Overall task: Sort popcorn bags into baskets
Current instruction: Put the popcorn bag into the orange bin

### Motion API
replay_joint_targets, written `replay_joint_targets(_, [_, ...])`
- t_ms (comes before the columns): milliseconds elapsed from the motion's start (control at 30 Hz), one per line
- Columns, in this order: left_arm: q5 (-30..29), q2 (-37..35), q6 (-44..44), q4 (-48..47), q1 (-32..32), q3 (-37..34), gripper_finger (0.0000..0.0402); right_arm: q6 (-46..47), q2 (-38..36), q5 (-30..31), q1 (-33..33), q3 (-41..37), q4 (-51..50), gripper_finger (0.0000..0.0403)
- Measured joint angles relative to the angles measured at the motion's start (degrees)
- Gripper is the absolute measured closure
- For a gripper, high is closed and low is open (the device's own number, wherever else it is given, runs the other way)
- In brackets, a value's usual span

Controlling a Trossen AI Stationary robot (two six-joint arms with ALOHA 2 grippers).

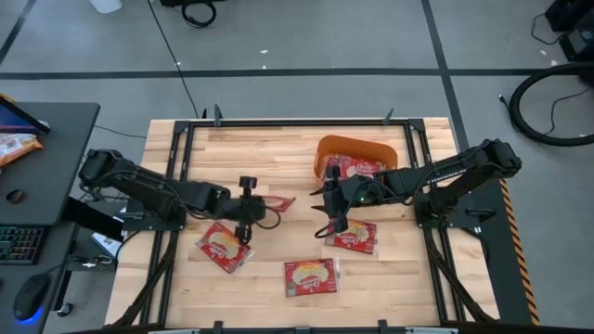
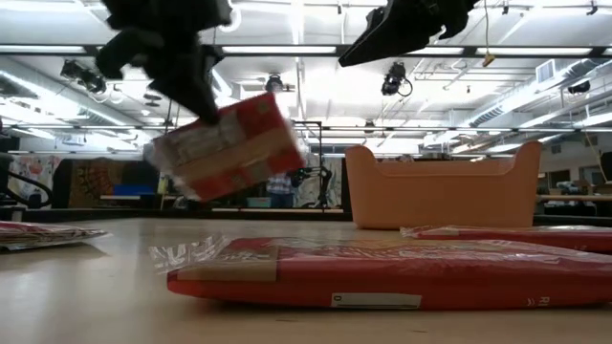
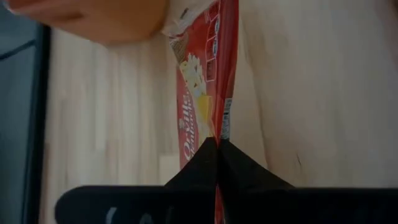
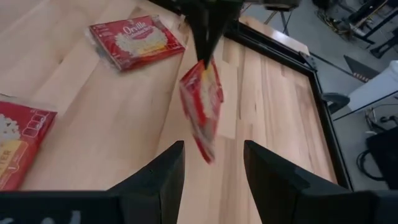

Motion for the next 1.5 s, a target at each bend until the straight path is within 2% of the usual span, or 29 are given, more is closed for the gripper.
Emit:
replay_joint_targets(200, [2.0, 0.0, 2.9, 4.8, 1.7, 3.4, 0.0396, -0.3, 0.0, -1.3, 0.0, 0.0, 0.0, 0.0234])
replay_joint_targets(433, [7.9, 0.0, 5.8, 12.4, 4.1, 3.9, 0.0396, -2.9, 0.0, -1.3, 0.0, 0.0, 1.0, 0.0234])
replay_joint_targets(733, [11.6, 0.0, 7.4, 20.0, 5.8, 3.9, 0.0397, -4.2, 0.0, -1.2, 0.0, 0.0, 2.2, 0.0234])
replay_joint_targets(933, [11.9, 0.0, 9.3, 23.2, 5.8, 3.9, 0.0397, -5.2, 0.0, 1.9, 0.0, 0.0, 1.9, 0.0239])
replay_joint_targets(1100, [11.7, -0.1, 9.4, 23.1, 5.8, 3.9, 0.0394, -6.0, 0.0, 1.9, 0.0, 0.0, 1.2, 0.0274])
replay_joint_targets(1300, [11.7, -0.1, 9.4, 23.0, 5.8, 3.9, 0.0387, -6.0, 0.0, 1.9, 0.0, 0.0, -0.4, 0.0348])
replay_joint_targets(1367, [12.3, -0.1, 9.9, 22.9, 5.8, 3.9, 0.0375, -6.0, 0.0, 1.9, 0.0, 0.0, -0.9, 0.0369])
replay_joint_targets(1500, [13.1, -0.4, 9.4, 22.2, 5.8, 3.9, 0.0329, -5.8, 0.1, 1.9, 0.0, 0.0, -3.0, 0.0372])
